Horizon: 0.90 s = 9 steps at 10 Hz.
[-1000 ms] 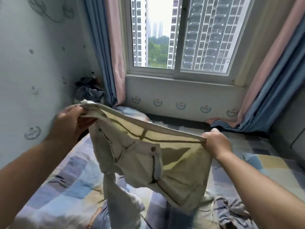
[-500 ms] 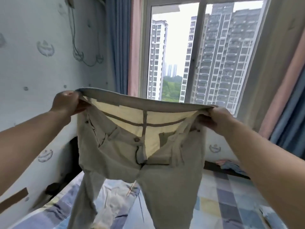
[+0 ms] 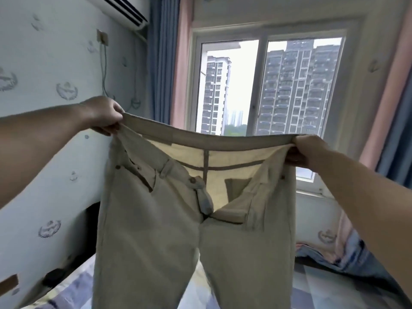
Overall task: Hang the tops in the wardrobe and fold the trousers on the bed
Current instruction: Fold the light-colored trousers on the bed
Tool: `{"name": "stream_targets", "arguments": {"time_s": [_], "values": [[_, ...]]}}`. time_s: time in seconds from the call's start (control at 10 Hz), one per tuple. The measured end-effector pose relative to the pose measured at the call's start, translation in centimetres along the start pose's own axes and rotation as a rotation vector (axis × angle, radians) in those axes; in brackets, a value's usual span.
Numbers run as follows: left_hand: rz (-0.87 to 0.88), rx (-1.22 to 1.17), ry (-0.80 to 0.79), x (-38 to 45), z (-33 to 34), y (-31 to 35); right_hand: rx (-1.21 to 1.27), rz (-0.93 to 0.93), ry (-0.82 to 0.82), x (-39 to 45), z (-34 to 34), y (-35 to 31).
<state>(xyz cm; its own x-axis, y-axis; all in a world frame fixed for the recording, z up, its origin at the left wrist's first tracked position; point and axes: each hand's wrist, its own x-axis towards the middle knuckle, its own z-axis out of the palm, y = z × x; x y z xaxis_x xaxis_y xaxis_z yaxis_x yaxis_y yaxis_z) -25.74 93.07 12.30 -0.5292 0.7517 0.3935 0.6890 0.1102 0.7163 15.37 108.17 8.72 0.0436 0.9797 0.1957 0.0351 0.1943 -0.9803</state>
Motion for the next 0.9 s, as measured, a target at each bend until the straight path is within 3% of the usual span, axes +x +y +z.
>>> {"name": "stream_targets", "arguments": {"time_s": [0.2, 0.4, 0.5, 0.7, 0.8, 0.9], "values": [[-0.09, -0.237, -0.086, -1.6, 2.8, 1.5, 0.147, -0.003, -0.004, 1.8, -3.4, -0.2], [-0.076, -0.731, -0.203, -2.6, 5.6, 6.0, 0.237, -0.123, 0.133, 2.7, -8.3, -2.5], [0.009, -0.867, -0.314, -4.1, 8.5, 8.5, 0.313, -0.245, 0.242, 2.9, -11.6, -5.5], [0.1, -1.089, -0.356, -5.3, 10.8, 13.6, 0.321, -0.413, 0.351, 2.6, -15.9, -13.8], [0.156, -1.138, -0.173, -5.4, 11.4, 14.5, 0.26, -0.509, 0.339, 4.0, -16.3, -18.1], [0.086, -1.22, -0.134, -6.1, 11.9, 12.6, 0.187, -0.487, 0.294, 4.9, -14.6, -19.3]]}}
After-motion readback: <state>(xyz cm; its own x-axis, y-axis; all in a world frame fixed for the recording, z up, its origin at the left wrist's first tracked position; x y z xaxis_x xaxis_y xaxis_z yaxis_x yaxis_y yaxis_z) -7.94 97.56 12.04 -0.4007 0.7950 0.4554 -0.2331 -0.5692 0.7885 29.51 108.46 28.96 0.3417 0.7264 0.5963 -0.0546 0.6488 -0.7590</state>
